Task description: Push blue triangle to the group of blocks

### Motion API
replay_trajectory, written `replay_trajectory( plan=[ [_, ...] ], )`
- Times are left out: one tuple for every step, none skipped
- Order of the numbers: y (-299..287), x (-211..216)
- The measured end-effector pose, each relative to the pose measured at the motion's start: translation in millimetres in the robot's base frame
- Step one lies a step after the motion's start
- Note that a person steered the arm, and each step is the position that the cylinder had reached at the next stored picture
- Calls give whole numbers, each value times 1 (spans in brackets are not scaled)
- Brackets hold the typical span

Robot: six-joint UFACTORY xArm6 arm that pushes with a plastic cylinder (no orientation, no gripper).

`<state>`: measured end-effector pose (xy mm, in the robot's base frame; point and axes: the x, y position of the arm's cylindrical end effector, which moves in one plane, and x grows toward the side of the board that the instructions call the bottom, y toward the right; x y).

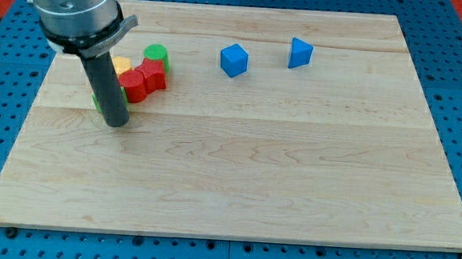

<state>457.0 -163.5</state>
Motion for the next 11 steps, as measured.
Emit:
replay_trajectory(
  plan=[
    [7, -3],
    [87, -1],
    [197, -2],
    [280, -44],
    [332, -78],
    [338, -110],
    [309, -133],
    [277, -149],
    [265, -170],
    [219, -171],
    [209, -188]
  ],
)
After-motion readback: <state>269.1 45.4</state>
